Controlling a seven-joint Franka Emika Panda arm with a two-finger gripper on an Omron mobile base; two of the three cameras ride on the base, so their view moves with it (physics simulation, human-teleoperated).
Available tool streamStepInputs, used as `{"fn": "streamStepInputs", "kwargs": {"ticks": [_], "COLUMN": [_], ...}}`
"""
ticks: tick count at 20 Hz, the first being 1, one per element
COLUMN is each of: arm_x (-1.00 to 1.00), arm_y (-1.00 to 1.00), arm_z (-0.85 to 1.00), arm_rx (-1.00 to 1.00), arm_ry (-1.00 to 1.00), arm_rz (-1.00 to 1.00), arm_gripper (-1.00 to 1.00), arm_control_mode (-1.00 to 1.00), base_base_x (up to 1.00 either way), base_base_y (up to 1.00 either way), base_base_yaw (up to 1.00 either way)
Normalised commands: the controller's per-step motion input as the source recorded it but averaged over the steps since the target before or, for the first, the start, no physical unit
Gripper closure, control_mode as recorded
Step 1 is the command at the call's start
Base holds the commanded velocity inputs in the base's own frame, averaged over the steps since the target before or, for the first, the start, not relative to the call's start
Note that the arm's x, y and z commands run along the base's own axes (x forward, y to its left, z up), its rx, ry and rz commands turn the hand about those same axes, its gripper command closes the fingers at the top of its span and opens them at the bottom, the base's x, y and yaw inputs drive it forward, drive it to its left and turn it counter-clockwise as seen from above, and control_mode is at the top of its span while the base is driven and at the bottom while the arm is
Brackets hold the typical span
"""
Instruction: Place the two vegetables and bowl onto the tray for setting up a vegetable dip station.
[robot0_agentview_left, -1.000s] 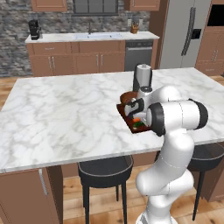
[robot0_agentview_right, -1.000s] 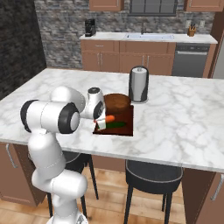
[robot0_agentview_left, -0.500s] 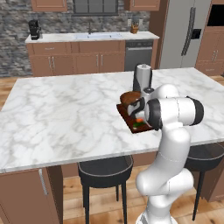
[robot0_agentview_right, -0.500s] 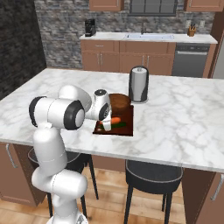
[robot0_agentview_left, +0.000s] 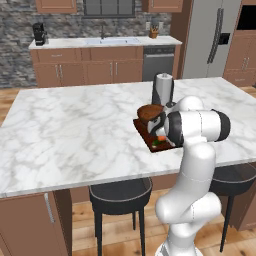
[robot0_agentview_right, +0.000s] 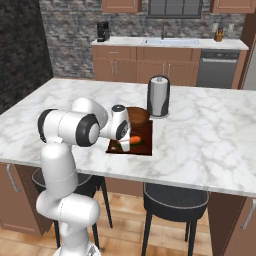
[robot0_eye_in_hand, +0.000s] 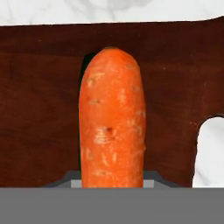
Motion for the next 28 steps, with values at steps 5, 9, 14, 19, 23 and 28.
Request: {"fn": "streamStepInputs", "kwargs": {"ticks": [5,9,14,19,23,28], "arm_x": [0.00,0.00,0.00,-0.01,-0.20,-0.17], "arm_y": [0.00,0.00,0.00,-0.01,0.00,0.02], "arm_z": [-0.02,0.00,-0.02,0.13,0.38,0.16], "arm_rx": [0.00,0.00,0.00,-0.01,-0.03,-0.02], "arm_ry": [0.00,0.00,0.00,0.00,0.00,0.01], "arm_rz": [0.00,0.00,0.00,0.00,0.00,0.00], "arm_gripper": [-1.00,-1.00,-1.00,-1.00,-1.00,-1.00], "arm_control_mode": [-1.00,-1.00,-1.00,-1.00,-1.00,-1.00], "base_base_x": [0.00,0.00,0.00,0.00,0.00,0.00], "base_base_y": [0.00,0.00,0.00,0.00,0.00,0.00], "base_base_yaw": [0.00,0.00,0.00,0.00,0.00,0.00]}}
